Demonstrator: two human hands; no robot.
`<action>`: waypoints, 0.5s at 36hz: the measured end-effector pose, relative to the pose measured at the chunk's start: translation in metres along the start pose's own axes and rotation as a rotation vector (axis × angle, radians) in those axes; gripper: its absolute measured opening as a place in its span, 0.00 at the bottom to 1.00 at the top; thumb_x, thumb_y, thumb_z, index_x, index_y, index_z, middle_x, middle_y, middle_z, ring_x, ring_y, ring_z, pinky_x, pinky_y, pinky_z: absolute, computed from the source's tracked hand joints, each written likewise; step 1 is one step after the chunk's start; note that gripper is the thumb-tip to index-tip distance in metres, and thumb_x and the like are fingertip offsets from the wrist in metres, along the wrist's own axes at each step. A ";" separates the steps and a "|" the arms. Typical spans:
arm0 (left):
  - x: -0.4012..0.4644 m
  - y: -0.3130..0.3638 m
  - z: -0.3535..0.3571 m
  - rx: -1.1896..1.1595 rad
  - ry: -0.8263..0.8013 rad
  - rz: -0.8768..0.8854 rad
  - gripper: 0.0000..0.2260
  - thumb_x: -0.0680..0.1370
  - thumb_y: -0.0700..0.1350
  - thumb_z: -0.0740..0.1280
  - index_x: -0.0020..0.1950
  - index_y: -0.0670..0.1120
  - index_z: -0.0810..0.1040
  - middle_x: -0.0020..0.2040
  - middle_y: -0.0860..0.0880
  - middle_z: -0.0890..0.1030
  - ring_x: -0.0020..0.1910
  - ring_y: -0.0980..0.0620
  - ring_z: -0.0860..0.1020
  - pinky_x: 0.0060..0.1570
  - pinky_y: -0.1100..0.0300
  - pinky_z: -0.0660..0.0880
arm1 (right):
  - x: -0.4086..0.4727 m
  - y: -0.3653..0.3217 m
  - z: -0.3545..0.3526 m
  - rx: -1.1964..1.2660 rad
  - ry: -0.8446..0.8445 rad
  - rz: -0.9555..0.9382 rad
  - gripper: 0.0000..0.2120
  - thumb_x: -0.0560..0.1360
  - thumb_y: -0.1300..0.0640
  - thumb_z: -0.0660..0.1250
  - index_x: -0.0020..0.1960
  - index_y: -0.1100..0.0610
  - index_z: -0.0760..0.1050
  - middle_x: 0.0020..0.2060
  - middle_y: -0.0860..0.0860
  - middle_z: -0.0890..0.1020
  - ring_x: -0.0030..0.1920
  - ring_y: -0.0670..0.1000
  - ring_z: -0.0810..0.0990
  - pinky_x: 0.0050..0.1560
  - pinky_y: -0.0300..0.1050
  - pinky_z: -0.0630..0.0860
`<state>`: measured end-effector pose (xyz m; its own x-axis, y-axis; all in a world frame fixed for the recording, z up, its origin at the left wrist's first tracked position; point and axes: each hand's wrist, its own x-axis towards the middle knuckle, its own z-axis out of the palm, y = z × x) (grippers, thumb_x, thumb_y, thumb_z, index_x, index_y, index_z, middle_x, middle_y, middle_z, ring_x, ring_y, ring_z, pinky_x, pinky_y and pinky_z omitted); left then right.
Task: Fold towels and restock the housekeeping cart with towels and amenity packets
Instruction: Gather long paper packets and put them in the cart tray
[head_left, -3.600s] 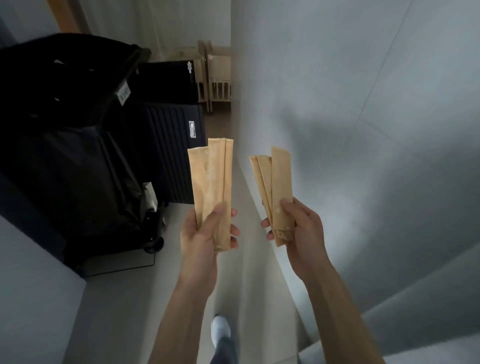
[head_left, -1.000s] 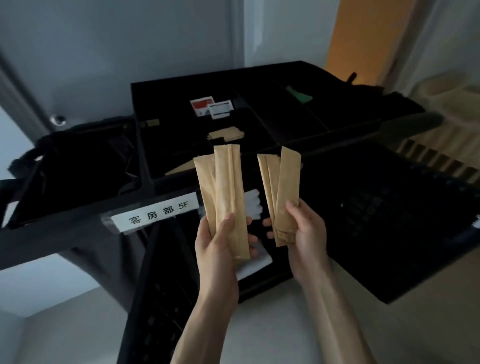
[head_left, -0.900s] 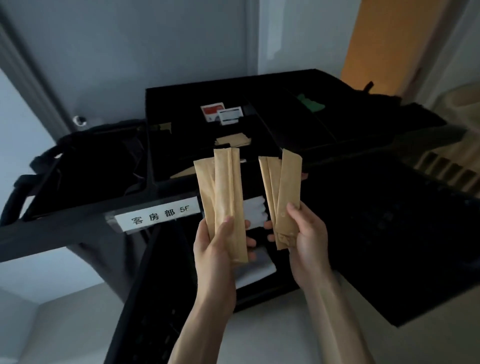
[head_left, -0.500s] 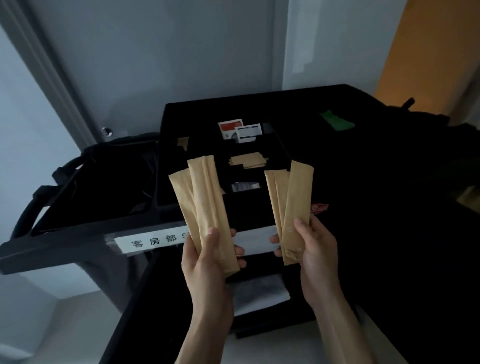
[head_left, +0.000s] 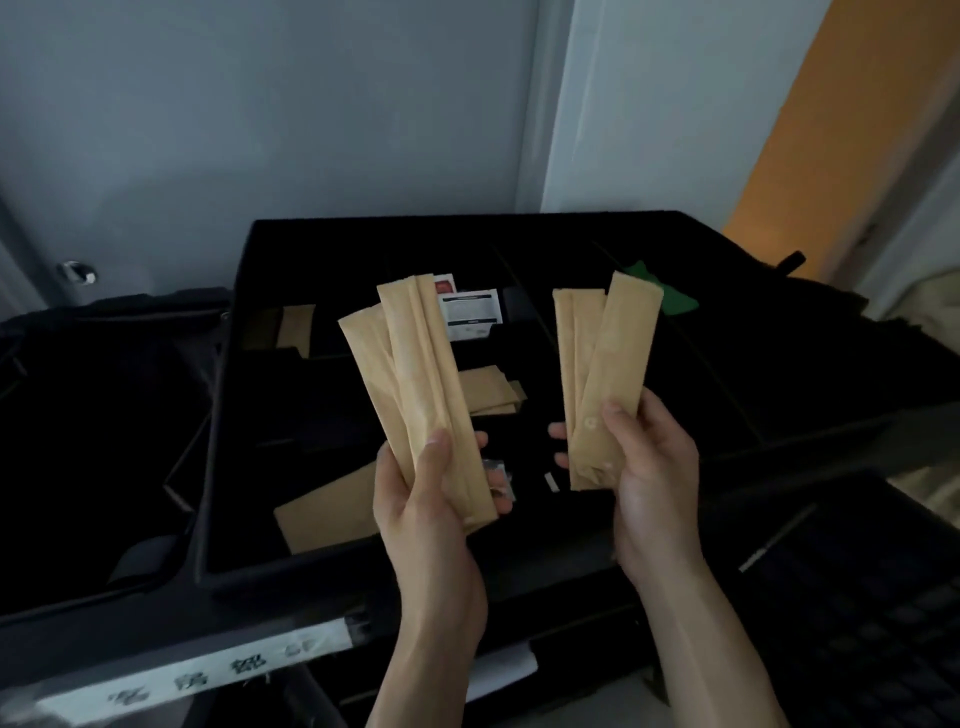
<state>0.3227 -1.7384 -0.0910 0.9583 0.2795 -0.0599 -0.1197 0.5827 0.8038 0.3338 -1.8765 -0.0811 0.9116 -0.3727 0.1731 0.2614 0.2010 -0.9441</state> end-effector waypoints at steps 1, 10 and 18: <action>0.004 -0.001 0.002 0.005 0.001 0.000 0.07 0.82 0.45 0.65 0.59 0.48 0.79 0.45 0.42 0.84 0.32 0.49 0.79 0.29 0.57 0.77 | 0.005 0.001 0.002 -0.008 -0.005 -0.003 0.12 0.82 0.59 0.62 0.64 0.56 0.77 0.50 0.54 0.85 0.45 0.58 0.87 0.37 0.44 0.81; 0.043 -0.005 0.011 0.072 0.076 0.085 0.06 0.82 0.46 0.66 0.57 0.51 0.80 0.45 0.43 0.84 0.33 0.49 0.80 0.28 0.58 0.77 | 0.058 0.017 0.018 0.033 -0.077 0.031 0.11 0.80 0.60 0.65 0.59 0.49 0.81 0.52 0.54 0.85 0.54 0.56 0.84 0.53 0.51 0.81; 0.058 0.006 0.015 0.089 0.181 0.146 0.08 0.82 0.46 0.65 0.60 0.47 0.78 0.46 0.42 0.85 0.33 0.50 0.80 0.28 0.59 0.76 | 0.106 0.010 0.020 0.082 -0.037 -0.013 0.12 0.79 0.62 0.66 0.55 0.49 0.83 0.49 0.50 0.86 0.50 0.50 0.85 0.45 0.40 0.80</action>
<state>0.3818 -1.7300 -0.0806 0.8692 0.4931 -0.0377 -0.2228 0.4586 0.8602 0.4394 -1.8959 -0.0664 0.9187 -0.3426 0.1964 0.2966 0.2704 -0.9159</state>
